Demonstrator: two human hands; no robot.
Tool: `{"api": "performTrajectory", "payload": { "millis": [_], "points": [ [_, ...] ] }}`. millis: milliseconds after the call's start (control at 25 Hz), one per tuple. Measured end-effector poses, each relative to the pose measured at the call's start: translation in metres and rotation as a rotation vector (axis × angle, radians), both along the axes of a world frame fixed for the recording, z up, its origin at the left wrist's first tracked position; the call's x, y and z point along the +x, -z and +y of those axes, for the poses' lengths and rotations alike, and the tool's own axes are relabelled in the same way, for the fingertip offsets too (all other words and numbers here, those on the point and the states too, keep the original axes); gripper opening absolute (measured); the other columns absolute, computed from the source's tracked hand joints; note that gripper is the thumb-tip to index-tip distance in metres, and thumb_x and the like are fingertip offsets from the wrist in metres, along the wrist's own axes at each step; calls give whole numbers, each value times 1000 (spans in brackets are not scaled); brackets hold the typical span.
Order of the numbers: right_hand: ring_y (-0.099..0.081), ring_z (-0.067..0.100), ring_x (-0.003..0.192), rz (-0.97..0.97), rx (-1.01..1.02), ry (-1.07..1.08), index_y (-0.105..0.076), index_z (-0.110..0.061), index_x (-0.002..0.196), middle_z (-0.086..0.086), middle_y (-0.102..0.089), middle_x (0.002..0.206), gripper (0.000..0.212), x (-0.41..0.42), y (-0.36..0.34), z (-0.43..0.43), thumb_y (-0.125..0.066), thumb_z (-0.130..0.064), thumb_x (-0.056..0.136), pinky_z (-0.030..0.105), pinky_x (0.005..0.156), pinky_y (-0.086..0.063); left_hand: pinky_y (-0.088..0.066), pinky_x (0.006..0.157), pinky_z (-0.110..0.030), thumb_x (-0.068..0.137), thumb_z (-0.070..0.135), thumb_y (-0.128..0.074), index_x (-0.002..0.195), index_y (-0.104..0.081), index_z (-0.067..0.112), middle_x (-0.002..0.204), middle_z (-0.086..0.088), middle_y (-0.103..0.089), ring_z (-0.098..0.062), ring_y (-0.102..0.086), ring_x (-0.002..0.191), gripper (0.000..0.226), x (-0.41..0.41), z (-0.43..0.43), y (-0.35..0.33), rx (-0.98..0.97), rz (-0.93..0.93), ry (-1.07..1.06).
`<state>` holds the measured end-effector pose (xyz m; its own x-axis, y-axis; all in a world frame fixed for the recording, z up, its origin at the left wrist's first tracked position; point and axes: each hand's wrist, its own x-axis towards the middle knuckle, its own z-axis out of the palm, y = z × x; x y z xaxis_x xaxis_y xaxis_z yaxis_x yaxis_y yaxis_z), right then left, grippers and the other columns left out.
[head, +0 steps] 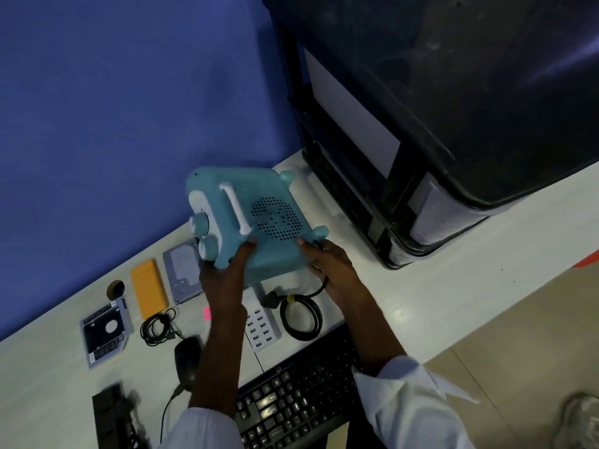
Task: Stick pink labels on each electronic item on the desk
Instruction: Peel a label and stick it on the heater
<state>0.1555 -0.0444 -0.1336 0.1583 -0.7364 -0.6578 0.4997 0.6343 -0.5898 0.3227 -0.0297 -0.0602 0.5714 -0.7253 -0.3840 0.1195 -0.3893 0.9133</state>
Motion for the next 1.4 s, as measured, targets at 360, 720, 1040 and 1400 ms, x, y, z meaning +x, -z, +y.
{"api": "performTrajectory", "payload": {
  "millis": [360,720,1040,1400],
  "points": [
    [-63,23,118,-43,71,25,-62,-11,129,9,-66,129,53,-13,28,-13,-73,-39,86,38,106,-50,-51,101,-44,61,63,-82,129,-48,39,123,19,-63,-8,-60,115,80,-49,-15,3,-28,-317,124],
    [-70,29,108,133,135,189,-72,-6,109,17,-72,114,47,-20,38,-15,-74,-45,84,38,94,-58,-44,106,-50,73,74,-56,156,-12,26,154,-6,-39,-31,-47,134,106,-82,-25,-7,86,-539,349],
    [-67,18,88,437,55,375,-72,-14,95,3,-71,94,25,-9,43,-8,-72,-38,88,27,79,-51,-49,98,-46,91,63,-50,159,2,20,165,-11,-12,-36,-50,132,95,-96,-24,-15,150,-735,530],
    [-58,21,83,1009,-372,397,-56,-10,107,3,-59,100,29,65,25,56,-68,-8,81,33,77,-50,-55,87,-33,91,32,-59,125,-62,22,122,-2,-65,-23,-66,106,35,32,66,58,92,-806,393]
  ]
}}
